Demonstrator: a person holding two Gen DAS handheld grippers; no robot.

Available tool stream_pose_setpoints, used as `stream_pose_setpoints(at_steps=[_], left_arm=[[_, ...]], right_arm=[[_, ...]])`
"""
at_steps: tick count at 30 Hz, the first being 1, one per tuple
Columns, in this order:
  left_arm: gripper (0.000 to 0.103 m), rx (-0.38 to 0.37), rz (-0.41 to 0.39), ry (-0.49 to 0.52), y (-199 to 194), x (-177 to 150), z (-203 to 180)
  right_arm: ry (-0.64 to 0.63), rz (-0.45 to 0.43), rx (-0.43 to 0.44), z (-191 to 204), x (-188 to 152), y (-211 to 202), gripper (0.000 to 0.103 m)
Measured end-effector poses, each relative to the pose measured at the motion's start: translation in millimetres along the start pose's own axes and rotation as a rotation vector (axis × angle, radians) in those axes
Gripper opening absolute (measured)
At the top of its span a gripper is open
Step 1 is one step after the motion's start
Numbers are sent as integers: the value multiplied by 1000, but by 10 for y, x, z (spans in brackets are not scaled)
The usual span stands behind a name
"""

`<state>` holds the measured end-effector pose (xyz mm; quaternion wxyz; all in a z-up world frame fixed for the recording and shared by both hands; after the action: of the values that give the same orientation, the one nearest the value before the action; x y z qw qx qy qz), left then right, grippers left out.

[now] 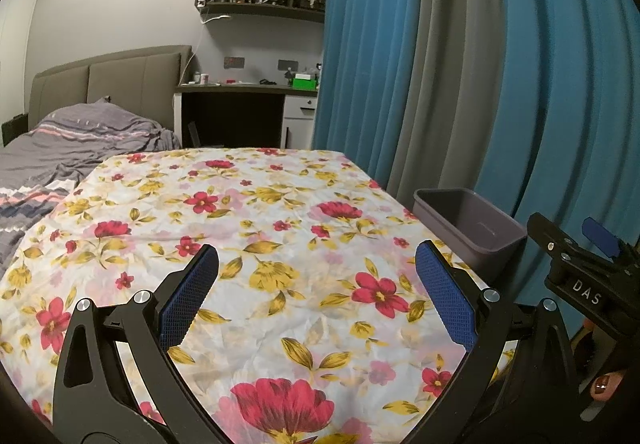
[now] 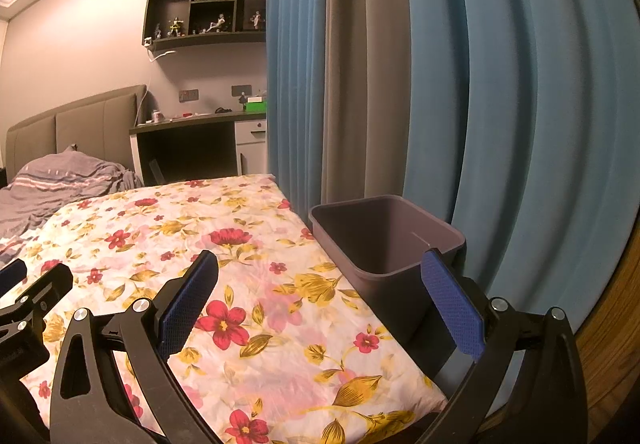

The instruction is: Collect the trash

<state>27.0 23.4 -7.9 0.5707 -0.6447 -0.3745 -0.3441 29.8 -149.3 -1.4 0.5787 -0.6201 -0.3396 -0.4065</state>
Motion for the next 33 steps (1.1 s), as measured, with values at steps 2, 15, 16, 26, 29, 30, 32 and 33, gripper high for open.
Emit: stream_pose_setpoints(at_steps=[2, 15, 16, 26, 29, 30, 32, 33], left_arm=[[97, -2, 1, -2, 2, -3, 3], [97, -5, 5, -1, -2, 13, -51], [97, -6, 4, -1, -4, 11, -49], [97, -7, 4, -2, -2, 9, -37], [97, -10, 6, -2, -1, 13, -73], [97, -9, 6, -2, 0, 13, -76], [97, -8, 5, -2, 0, 13, -73], [97, -8, 6, -3, 1, 13, -76]], right_arm=[[3, 2, 1, 2, 2, 1, 97], [0, 0, 2, -20, -2, 7, 97], [1, 0, 2, -21, -2, 7, 97], [2, 0, 3, -18, -4, 7, 97], [2, 0, 4, -20, -5, 8, 97], [3, 0, 4, -20, -5, 8, 97], [2, 0, 3, -18, -6, 8, 97], [3, 1, 4, -15, -5, 8, 97]])
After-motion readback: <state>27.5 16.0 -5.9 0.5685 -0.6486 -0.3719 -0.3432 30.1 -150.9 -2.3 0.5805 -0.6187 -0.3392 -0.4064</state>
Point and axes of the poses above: each gripper's, at about its wrist camera, not at the fingertips, and y roughly the way its jaws point, z to its left, x to its top, the point moved 3 cm from there along y, roughly the way its jaws point, and after that the axes turned 6 degrees about z, right-handed, at the moved point
